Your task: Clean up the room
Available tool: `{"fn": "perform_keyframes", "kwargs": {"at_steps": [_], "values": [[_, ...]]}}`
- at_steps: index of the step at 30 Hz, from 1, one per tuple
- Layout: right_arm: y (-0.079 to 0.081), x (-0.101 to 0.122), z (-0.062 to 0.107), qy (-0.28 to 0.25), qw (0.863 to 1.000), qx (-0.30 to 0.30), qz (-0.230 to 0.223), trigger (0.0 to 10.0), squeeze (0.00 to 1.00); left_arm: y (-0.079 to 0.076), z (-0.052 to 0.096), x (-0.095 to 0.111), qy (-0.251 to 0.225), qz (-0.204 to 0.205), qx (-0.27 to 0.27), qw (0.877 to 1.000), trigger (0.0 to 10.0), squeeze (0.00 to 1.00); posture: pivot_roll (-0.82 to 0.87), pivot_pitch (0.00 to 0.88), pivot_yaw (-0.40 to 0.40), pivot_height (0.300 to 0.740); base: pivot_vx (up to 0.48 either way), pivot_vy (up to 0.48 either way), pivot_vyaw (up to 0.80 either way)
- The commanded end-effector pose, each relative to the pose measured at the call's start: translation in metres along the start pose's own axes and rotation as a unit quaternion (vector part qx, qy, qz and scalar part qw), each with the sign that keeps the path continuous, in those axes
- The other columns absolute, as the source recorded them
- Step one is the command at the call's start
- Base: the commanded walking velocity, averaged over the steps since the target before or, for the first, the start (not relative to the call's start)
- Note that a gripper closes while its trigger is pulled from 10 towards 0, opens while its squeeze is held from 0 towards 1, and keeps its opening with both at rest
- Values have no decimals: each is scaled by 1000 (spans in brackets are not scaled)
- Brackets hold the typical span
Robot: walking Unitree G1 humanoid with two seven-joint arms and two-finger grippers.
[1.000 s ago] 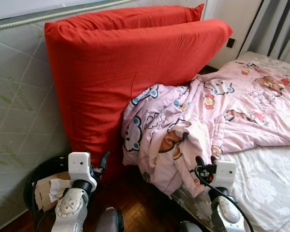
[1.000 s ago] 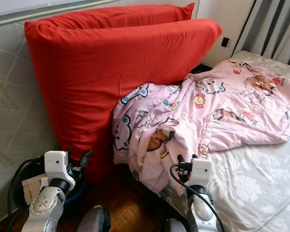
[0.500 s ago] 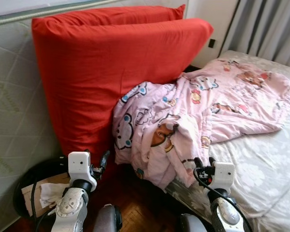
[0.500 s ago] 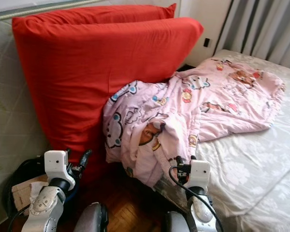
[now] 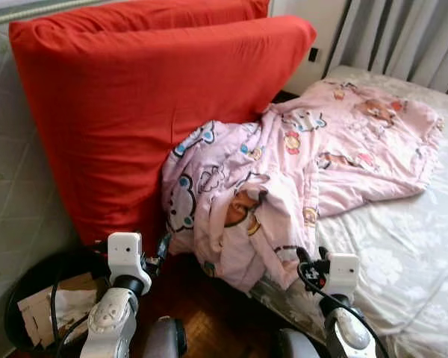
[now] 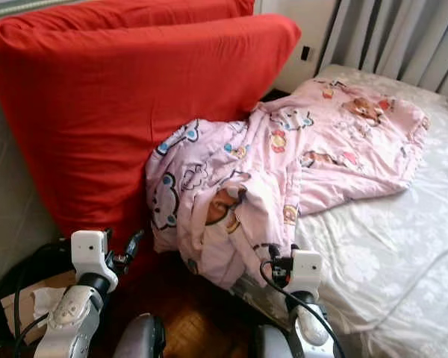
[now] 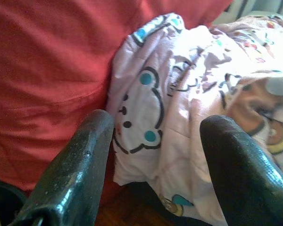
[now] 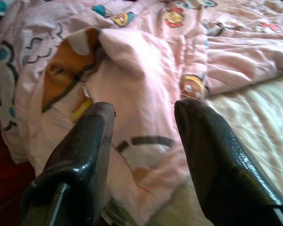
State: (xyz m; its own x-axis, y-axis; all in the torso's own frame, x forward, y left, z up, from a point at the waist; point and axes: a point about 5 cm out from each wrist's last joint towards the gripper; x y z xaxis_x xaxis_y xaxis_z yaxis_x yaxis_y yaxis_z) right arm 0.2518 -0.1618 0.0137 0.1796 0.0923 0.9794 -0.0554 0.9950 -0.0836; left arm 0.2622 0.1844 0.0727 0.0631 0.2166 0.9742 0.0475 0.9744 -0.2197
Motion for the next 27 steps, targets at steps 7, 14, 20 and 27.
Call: {"fn": "perform_keyframes", "kwargs": {"at_steps": [7, 14, 20, 27], "values": [[-1, -2, 0, 0, 1000, 5, 6, 10000, 0, -1, -3, 0, 5, 0, -5, 1000, 10000, 0, -46, 42, -17, 601, 295, 0, 0], [-1, -5, 0, 7, 1000, 7, 3, 10000, 0, -1, -3, 0, 5, 0, -5, 1000, 10000, 0, -43, 43, -16, 601, 306, 0, 0], [2, -6, 0, 10, 1000, 11, 3, 10000, 0, -1, -4, 0, 5, 0, -6, 1000, 10000, 0, -45, 43, -15, 601, 319, 0, 0], [5, -8, -1, 15, 1000, 14, 2, 10000, 0, -1, -4, 0, 6, 0, -7, 1000, 10000, 0, -45, 44, -14, 601, 321, 0, 0]]}}
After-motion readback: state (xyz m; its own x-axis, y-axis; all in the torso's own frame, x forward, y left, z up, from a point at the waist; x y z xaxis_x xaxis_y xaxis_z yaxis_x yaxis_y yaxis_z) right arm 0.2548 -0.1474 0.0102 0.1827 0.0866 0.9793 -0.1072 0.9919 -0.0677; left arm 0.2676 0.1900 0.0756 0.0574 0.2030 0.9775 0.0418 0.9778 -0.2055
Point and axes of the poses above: a point about 5 cm out from each wrist's last joint towards the gripper, its own z axis pointing back from the gripper into the wrist, its own x axis along the axis of the wrist's last joint, y = z × x, and after that the axes turned 11 degrees about z, right-handed
